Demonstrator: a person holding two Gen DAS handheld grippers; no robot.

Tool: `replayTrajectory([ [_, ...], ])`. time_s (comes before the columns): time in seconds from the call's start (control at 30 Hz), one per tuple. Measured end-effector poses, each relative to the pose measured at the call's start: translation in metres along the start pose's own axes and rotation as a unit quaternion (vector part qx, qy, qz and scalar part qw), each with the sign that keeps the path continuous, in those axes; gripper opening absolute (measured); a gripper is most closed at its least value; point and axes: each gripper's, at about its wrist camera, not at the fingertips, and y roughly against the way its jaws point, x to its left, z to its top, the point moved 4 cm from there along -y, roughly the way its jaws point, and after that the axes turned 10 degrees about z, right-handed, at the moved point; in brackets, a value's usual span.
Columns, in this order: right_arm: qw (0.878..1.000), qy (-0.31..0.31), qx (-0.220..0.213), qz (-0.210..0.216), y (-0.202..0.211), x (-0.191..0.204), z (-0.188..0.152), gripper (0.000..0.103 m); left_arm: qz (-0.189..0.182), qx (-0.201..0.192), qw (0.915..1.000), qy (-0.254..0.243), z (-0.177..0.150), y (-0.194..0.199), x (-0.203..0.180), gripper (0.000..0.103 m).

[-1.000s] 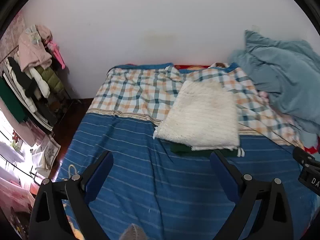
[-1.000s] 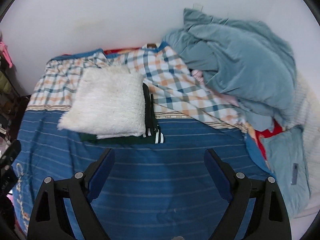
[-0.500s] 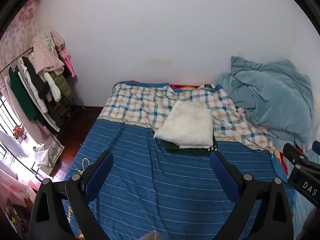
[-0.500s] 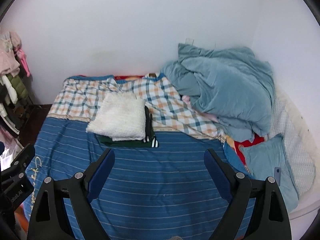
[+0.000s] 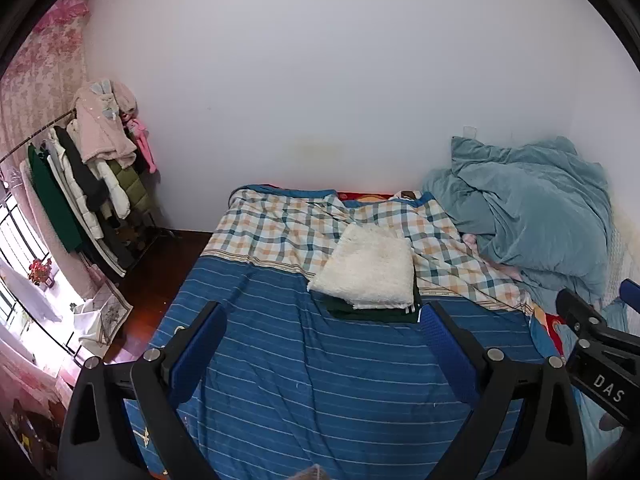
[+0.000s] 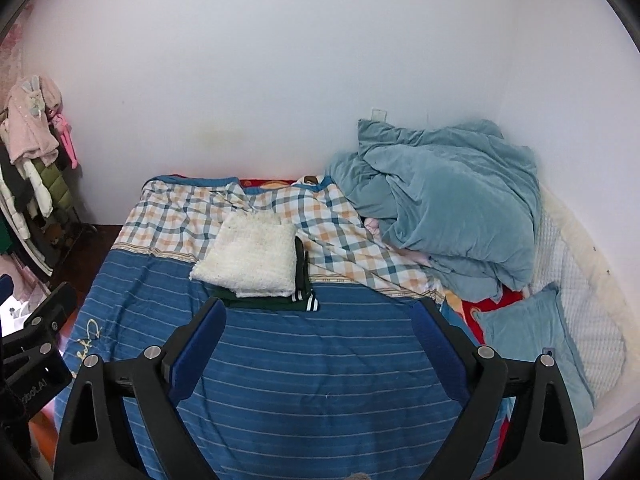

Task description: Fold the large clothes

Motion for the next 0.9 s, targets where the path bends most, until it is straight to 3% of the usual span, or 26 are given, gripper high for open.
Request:
replayTrajectory([
  [0.9, 1.0, 0.006, -0.017, 0.01, 0.02, 0.0, -0.004, 0.1, 0.005, -0.014, 0.9998, 0.01, -0.003, 0.013, 0.003, 0.102],
])
